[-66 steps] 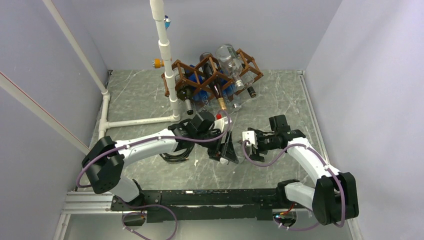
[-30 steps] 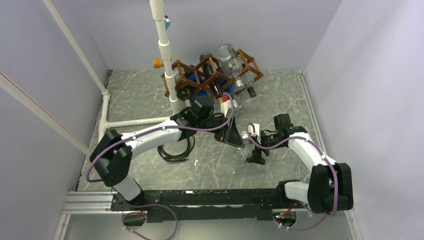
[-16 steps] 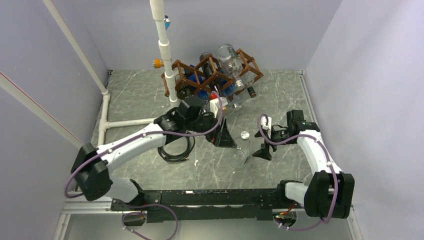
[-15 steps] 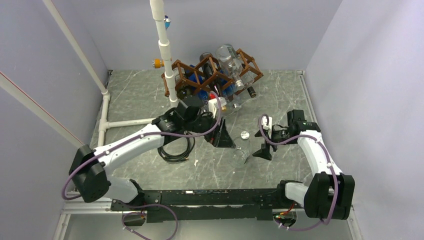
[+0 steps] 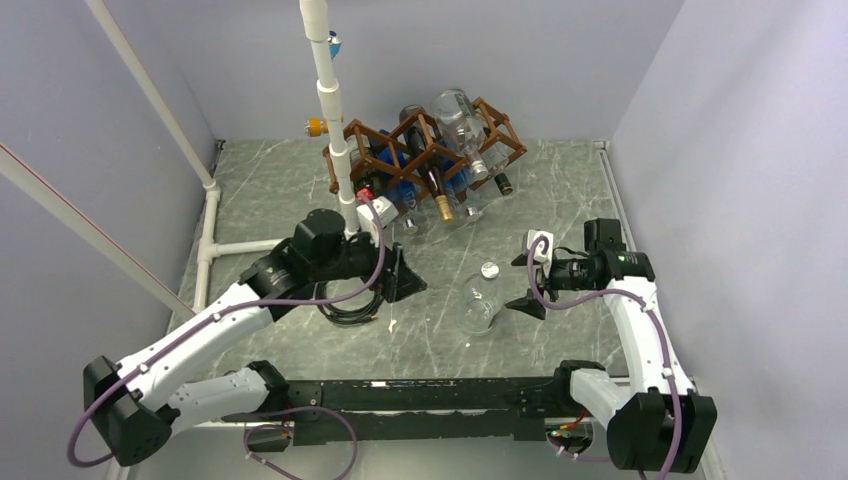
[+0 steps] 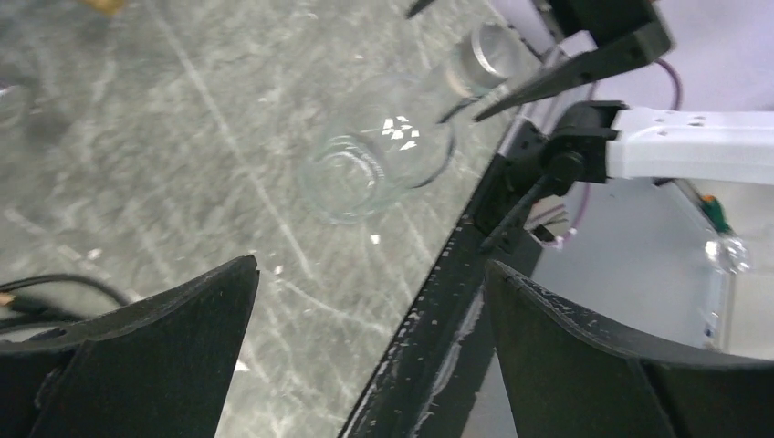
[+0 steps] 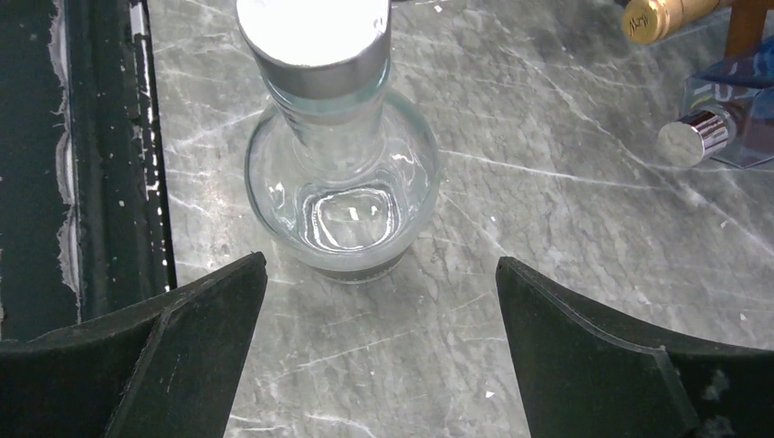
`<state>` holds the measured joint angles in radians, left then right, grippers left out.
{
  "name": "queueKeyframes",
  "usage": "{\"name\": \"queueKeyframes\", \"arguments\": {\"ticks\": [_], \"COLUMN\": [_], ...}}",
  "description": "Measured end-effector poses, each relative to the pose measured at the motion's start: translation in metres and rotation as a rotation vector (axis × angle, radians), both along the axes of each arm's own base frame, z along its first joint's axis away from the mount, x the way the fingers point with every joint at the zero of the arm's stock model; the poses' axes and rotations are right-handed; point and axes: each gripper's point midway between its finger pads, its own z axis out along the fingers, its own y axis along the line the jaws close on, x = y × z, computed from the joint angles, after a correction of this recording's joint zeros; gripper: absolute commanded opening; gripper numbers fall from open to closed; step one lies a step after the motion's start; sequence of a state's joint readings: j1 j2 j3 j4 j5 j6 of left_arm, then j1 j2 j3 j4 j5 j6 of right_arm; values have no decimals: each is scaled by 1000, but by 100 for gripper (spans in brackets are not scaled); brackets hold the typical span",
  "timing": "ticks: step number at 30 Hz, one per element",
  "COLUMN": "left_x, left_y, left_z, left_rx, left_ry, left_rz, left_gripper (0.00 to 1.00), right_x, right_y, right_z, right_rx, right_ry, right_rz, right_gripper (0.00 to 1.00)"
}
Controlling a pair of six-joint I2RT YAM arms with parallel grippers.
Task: Take the wine bottle off the wine rack
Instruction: Place the wine bottle at the center of the board, then move the wine bottle to the corner of the board.
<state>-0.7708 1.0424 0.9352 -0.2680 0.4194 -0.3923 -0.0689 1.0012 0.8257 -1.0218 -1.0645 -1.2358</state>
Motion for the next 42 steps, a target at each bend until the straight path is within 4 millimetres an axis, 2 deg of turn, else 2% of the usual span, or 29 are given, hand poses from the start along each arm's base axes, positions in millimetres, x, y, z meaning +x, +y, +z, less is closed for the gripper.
{"name": "queueKeyframes", "arguments": {"ticks": [6,11,19,32,38,42], "left_x": [14,17,25,39,43,46], "left_y": [38,68,98,130,137,141], "left_z": [-7,-10,-19,-28,-29,-29], "left_rx": [82,158,299,403,410,413], "left_ry": [-82,-194,-290,-319,-311,-307], "left_rz": [118,193,257,376,405,422], "left_gripper": [100,99,99,100,99,100], "right_x": [-3,-2,-6,3,-2,-6], "right_y": [3,3,5,18,33,43], "right_z": [8,15,17,35,30,26], "right_rx": [19,27,38,28,43,45], "right_ry": [6,3,13,-59,-33,-12], "right_rz": [6,7,18,131,204,252], "right_gripper": [100,100,100,99,96,90]}}
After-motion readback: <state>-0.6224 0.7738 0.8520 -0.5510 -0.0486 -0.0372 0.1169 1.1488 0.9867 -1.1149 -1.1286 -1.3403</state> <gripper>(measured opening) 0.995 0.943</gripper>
